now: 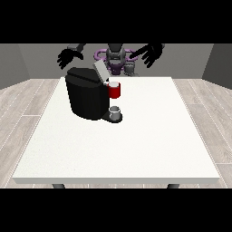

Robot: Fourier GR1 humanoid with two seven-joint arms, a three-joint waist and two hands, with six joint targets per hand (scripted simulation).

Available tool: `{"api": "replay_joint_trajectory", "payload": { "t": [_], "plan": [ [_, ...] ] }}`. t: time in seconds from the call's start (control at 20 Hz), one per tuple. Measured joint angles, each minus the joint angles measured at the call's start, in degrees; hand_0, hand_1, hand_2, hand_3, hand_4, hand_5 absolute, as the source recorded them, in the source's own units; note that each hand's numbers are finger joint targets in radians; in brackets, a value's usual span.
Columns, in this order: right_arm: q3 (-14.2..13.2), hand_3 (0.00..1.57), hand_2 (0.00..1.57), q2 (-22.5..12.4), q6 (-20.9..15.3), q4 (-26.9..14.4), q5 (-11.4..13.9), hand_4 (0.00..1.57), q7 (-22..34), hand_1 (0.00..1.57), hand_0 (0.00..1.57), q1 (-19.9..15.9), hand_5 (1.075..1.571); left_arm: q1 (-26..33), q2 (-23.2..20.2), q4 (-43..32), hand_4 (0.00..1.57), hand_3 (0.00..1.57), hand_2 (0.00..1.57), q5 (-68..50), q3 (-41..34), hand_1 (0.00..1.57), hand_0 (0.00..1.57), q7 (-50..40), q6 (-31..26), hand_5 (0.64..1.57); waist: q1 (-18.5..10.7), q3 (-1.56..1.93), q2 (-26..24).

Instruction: Insert the coffee pod into the coffee machine and close the lid

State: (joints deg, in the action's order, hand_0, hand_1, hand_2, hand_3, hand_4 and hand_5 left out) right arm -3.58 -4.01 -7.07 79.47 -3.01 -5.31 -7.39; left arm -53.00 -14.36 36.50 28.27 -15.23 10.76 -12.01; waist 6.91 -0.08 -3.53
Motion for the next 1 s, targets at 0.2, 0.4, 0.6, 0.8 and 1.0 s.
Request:
{"api": "replay_joint_trajectory", "payload": {
  "t": [0.2,0.4,0.6,0.8,1.0],
  "plan": [
    [0.4,0.00,0.00,-2.0,2.6,2.6,-1.0,0.12,3.2,0.00,0.00,-0.3,1.571,6.1,3.9,0.2,0.00,0.00,0.00,-4.3,-2.7,0.00,0.00,2.7,0.3,1.571,-2.4,0.00,-4.4],
    [0.9,0.00,0.00,-3.3,3.8,4.8,-1.1,0.00,5.6,0.00,0.00,-1.9,1.571,10.1,6.7,1.0,0.21,0.00,0.00,-7.8,-4.5,0.00,0.00,3.6,-0.2,1.571,-5.2,0.02,-7.3],
    [0.6,0.00,0.00,-4.9,5.8,5.8,-2.1,0.00,7.8,0.00,0.00,-3.7,1.571,13.5,8.1,2.5,0.00,0.00,0.00,-10.8,-5.4,0.00,0.00,3.5,-1.7,1.571,-8.1,0.04,-8.2],
    [1.5,0.00,0.00,-5.4,7.1,5.5,-1.3,0.14,7.4,0.00,0.00,-4.5,1.571,16.1,9.8,5.4,0.00,0.00,0.00,-13.3,-5.2,0.00,0.00,3.1,-3.0,1.571,-10.6,0.06,-8.0],
    [1.5,0.00,0.00,-6.2,7.0,3.8,0.3,0.16,7.6,0.00,0.00,-6.5,1.571,18.4,11.7,8.8,0.03,0.00,0.00,-16.2,-4.7,0.00,0.00,1.4,-5.2,1.571,-14.0,0.08,-8.0]
  ]
}}
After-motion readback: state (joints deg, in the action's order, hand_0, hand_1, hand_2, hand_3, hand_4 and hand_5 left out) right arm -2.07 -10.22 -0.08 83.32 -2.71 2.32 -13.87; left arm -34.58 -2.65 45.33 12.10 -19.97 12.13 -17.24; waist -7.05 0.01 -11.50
